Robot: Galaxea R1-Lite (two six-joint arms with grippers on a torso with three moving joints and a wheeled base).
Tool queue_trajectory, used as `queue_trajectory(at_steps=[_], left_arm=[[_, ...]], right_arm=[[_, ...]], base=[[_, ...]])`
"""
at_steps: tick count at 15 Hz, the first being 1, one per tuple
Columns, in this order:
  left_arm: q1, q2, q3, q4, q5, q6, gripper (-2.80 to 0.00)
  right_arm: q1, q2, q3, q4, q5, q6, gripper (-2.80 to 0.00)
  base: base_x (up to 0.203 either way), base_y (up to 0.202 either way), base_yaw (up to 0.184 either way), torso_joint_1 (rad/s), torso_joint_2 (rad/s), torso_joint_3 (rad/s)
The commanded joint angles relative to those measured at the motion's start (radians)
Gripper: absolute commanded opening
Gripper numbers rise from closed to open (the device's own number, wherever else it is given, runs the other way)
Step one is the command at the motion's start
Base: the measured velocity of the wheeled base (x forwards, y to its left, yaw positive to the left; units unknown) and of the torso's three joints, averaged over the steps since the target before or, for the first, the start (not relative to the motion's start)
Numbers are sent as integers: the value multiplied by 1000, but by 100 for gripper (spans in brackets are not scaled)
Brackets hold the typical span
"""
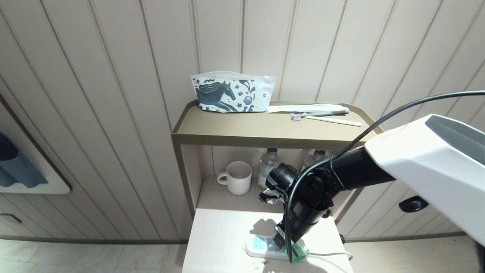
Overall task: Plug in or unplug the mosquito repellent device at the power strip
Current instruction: Hold the socket with your left hand and unplug it with your right hand
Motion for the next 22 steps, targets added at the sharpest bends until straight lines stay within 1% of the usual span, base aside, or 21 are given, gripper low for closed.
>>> queue_trajectory(at_steps=[1, 2, 6, 13, 15, 22], left_arm=[[0, 1, -1, 0, 0, -1, -280], [0, 1, 1, 0, 0, -1, -280], [0, 1, 1, 0, 0, -1, -280], [0, 1, 1, 0, 0, -1, -280], [0, 1, 1, 0, 0, -1, -280], [0, 1, 1, 0, 0, -1, -280]], right_arm=[[1, 36, -23, 3, -1, 73, 0], [3, 47, -29, 1, -1, 96, 0], [0, 67, -55, 0, 30, 121, 0], [-11, 79, -57, -1, 33, 123, 0], [-25, 82, -50, -1, 33, 120, 0], [-23, 83, -46, -1, 33, 119, 0]], base=[[0, 0, 0, 0, 0, 0], [0, 0, 0, 0, 0, 0], [0, 0, 0, 0, 0, 0], [0, 0, 0, 0, 0, 0], [0, 0, 0, 0, 0, 0], [0, 0, 0, 0, 0, 0]])
